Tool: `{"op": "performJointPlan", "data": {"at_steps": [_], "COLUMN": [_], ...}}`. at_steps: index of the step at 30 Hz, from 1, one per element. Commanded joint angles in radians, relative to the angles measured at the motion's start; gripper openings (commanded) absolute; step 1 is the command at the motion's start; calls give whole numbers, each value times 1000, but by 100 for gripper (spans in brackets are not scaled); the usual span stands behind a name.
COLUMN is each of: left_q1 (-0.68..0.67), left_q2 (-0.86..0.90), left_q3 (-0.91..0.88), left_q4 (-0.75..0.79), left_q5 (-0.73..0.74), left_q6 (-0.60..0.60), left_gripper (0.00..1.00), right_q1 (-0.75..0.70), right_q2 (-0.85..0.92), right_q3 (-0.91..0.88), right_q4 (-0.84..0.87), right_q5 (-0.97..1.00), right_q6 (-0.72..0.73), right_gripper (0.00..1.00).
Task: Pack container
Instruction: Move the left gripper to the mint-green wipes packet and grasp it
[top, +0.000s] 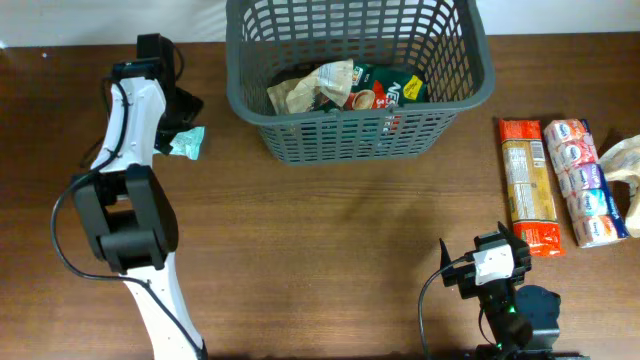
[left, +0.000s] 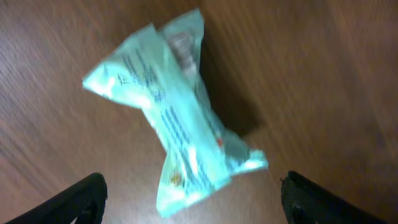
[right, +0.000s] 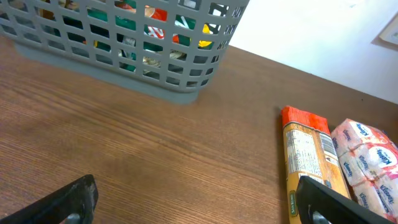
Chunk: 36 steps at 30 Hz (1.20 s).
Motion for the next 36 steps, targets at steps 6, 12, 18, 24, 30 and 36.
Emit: {"op": "performJointPlan", "data": {"at_steps": [6, 12, 18, 24, 30, 36], "left_q1": [9, 9, 24, 47, 47, 47], "left_q2": [40, 99, 117, 173, 190, 185], "left_q3": [-1, -7, -7, -7, -7, -6], "left_q4": [68, 45, 56, 29, 25, -20], "left_q5": [-81, -51, -62, -53, -35, -16], "left_q6": [-45, -98, -111, -111, -87, -19], "left_gripper": [84, 85, 85, 79, 50, 2], "right_q1": [-6, -6, -6, -6, -6, -6], "right_q2": [-6, -6, -6, -6, -6, -6], "right_q3": [-7, -7, -7, -7, -7, -7], "right_q4": [-2, -2, -2, -2, -2, -2], "right_q5": [2, 2, 2, 2, 2, 2], "right_q6": [-1, -2, -2, -2, -1, -1], "right_gripper": [99, 99, 99, 99, 99, 99]}}
